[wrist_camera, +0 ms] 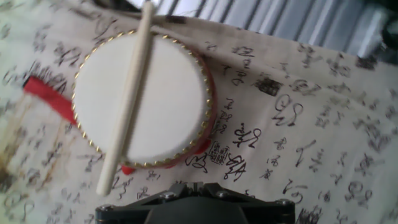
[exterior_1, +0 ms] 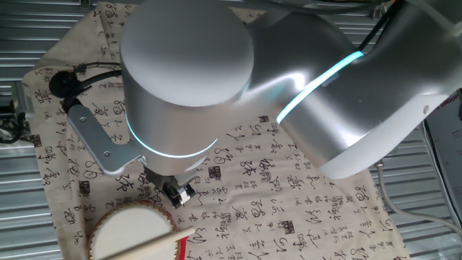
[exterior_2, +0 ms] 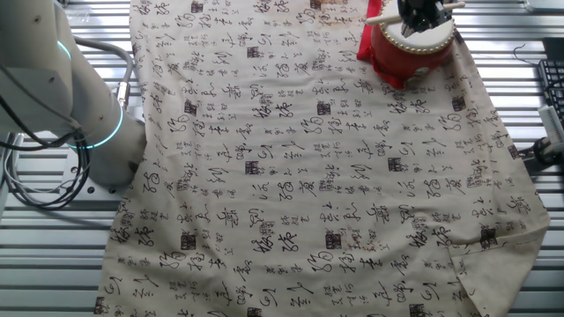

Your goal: Play the drum

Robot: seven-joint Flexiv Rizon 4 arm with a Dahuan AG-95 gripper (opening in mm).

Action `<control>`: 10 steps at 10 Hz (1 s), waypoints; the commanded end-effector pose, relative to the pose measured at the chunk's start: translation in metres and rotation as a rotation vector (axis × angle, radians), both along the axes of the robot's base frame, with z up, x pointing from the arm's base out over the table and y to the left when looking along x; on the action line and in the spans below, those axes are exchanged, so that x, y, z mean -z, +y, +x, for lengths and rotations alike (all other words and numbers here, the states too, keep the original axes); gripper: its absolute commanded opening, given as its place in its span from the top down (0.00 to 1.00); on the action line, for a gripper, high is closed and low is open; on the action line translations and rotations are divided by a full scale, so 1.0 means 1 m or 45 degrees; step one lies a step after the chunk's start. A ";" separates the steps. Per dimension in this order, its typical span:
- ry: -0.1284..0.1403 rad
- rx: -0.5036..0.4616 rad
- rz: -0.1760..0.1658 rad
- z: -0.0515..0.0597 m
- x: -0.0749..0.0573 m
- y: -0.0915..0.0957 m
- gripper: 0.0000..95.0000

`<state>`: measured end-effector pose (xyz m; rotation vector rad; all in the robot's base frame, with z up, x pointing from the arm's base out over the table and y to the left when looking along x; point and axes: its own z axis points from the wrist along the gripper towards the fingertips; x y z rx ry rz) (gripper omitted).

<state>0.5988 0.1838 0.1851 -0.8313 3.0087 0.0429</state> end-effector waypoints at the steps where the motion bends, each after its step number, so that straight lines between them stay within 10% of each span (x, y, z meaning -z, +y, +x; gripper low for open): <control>1: 0.005 0.016 -0.016 -0.004 -0.002 0.013 1.00; 10: 0.022 0.255 0.028 -0.024 -0.003 0.052 1.00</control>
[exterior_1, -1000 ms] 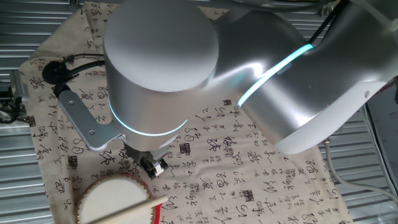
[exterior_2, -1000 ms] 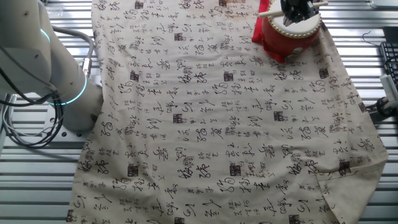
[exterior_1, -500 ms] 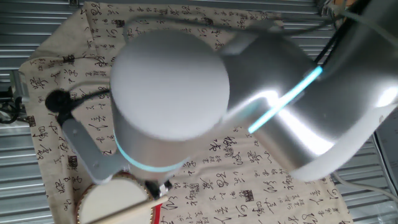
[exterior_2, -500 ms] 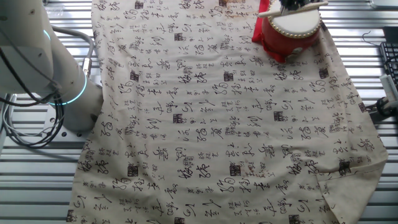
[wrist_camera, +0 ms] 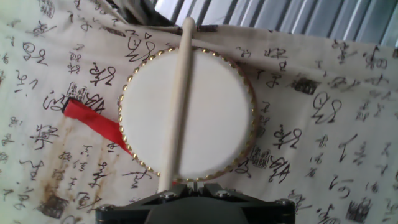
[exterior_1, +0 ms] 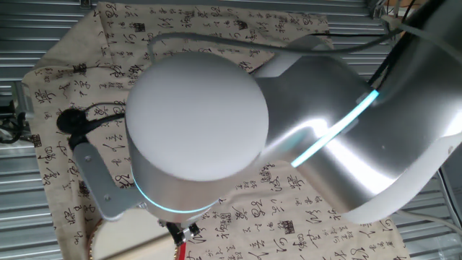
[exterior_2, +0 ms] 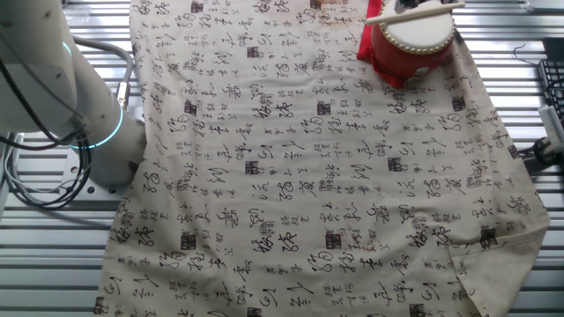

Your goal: Play the drum

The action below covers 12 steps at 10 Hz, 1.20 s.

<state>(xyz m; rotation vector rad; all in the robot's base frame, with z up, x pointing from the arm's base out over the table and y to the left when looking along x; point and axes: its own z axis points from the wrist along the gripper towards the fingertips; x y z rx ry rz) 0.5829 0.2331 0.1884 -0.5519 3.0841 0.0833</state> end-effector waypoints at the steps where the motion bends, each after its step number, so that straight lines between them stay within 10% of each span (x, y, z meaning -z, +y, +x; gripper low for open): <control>1: -0.010 0.026 -0.003 -0.012 0.000 0.005 1.00; 4: -0.030 0.035 -0.010 -0.026 0.004 0.019 1.00; 12: -0.043 -0.016 -0.041 -0.019 0.013 0.036 1.00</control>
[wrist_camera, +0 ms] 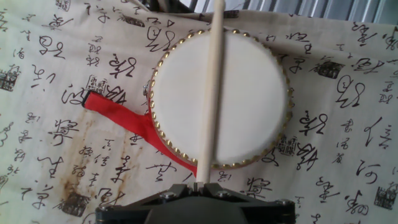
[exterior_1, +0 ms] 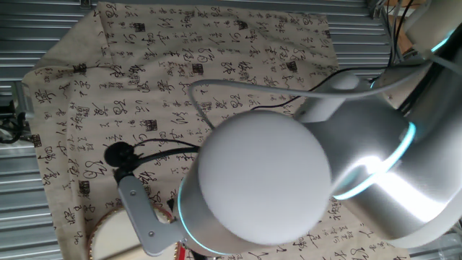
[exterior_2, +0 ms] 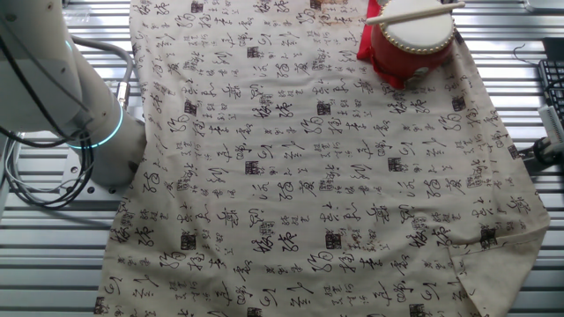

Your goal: Play the drum

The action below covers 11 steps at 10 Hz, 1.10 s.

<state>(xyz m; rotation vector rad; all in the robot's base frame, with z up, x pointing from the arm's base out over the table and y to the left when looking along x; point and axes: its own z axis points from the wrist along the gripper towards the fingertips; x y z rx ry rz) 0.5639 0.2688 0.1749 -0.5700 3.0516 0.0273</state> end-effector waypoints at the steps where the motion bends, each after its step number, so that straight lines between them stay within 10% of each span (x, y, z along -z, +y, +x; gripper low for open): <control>1: 0.006 0.004 -0.009 0.002 -0.001 0.002 1.00; 5: 0.012 0.004 -0.032 0.002 0.000 0.001 1.00; 6: 0.012 -0.005 -0.030 0.002 0.000 0.001 0.60; 7: 0.012 -0.016 -0.031 0.002 0.000 0.001 0.60; 8: 0.009 -0.022 -0.031 0.002 0.000 0.001 0.40; 11: 0.009 -0.031 -0.032 0.002 0.000 0.001 0.40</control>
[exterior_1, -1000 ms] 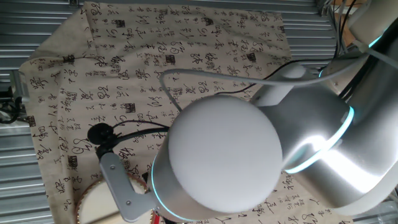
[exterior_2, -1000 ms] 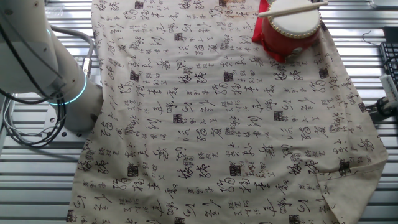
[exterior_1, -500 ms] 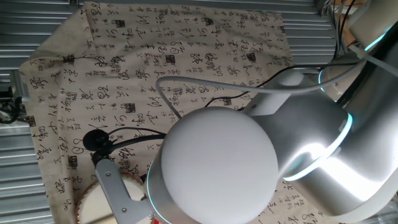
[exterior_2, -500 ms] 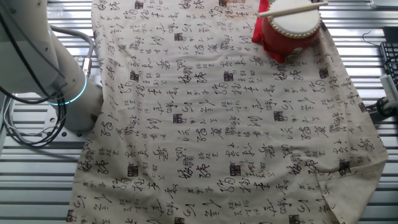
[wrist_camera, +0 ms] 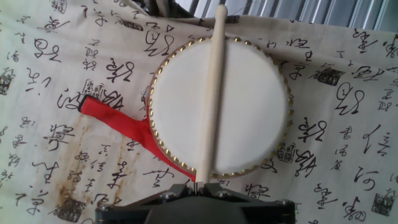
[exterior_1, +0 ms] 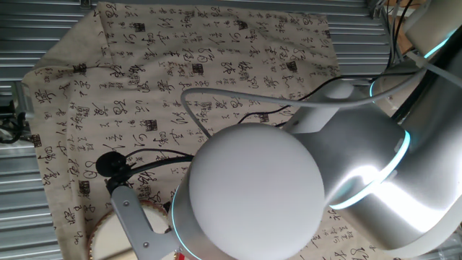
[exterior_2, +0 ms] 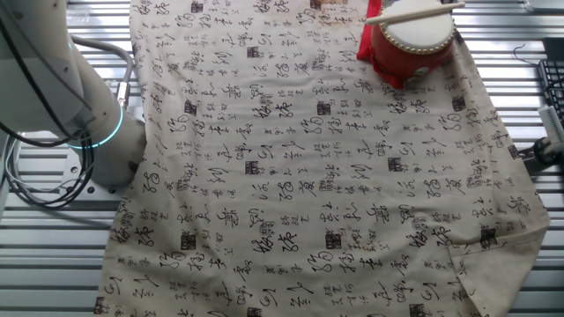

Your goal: Play the drum

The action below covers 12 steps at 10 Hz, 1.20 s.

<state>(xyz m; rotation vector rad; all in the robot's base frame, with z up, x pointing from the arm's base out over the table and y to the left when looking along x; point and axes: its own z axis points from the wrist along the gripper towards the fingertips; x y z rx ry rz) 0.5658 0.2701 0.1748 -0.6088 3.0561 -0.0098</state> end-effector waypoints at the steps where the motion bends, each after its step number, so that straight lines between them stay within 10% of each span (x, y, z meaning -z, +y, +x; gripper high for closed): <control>1: 0.000 -0.001 0.001 0.000 0.001 0.000 0.40; 12: -0.011 0.013 -0.011 0.005 0.027 -0.007 0.40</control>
